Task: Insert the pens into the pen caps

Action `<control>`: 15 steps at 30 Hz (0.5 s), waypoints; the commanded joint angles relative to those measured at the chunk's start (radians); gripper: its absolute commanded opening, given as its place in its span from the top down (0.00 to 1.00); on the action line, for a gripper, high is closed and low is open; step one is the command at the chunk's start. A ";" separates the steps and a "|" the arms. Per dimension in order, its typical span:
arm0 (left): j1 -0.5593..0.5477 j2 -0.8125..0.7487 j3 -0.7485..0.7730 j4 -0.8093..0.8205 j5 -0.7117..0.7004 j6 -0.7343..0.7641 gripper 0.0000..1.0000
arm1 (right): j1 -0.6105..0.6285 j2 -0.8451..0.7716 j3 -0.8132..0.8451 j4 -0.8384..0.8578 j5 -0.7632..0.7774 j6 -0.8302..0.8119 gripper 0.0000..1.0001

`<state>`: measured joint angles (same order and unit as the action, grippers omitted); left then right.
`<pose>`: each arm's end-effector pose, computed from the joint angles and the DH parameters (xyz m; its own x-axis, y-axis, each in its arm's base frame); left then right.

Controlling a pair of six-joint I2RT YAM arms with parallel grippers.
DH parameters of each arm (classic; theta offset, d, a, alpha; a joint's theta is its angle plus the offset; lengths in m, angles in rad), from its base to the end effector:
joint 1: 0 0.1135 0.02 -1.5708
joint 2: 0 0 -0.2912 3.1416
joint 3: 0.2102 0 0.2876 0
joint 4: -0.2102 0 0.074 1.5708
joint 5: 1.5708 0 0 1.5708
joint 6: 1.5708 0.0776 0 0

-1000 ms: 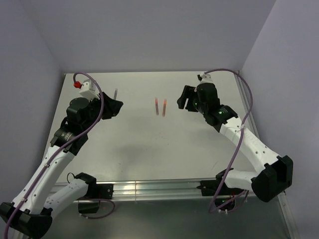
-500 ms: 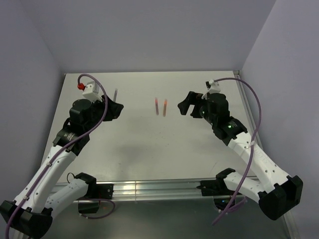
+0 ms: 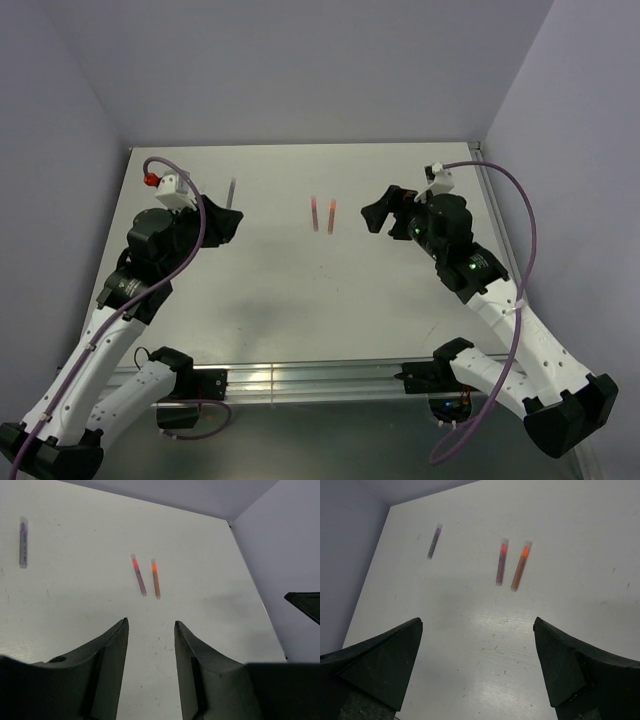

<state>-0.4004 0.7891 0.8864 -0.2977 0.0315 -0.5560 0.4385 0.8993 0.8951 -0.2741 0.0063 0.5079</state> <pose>0.2178 -0.0948 0.3771 -0.3763 -0.4135 -0.8291 0.2583 0.8125 -0.5225 0.2411 0.1125 0.3587 -0.4211 0.3397 -0.8410 -0.2452 0.8501 0.4661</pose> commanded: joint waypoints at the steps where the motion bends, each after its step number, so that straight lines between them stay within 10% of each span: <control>1: 0.005 -0.019 -0.007 0.029 -0.004 0.030 0.53 | -0.006 -0.022 -0.018 -0.001 -0.002 0.006 0.00; 15: 0.005 -0.024 -0.007 0.026 -0.007 0.034 0.53 | -0.006 -0.060 -0.044 0.000 0.000 0.006 0.00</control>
<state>-0.4004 0.7803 0.8803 -0.2981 0.0284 -0.5385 0.4385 0.8642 0.8612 -0.2893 0.0063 0.5087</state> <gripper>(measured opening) 0.474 0.999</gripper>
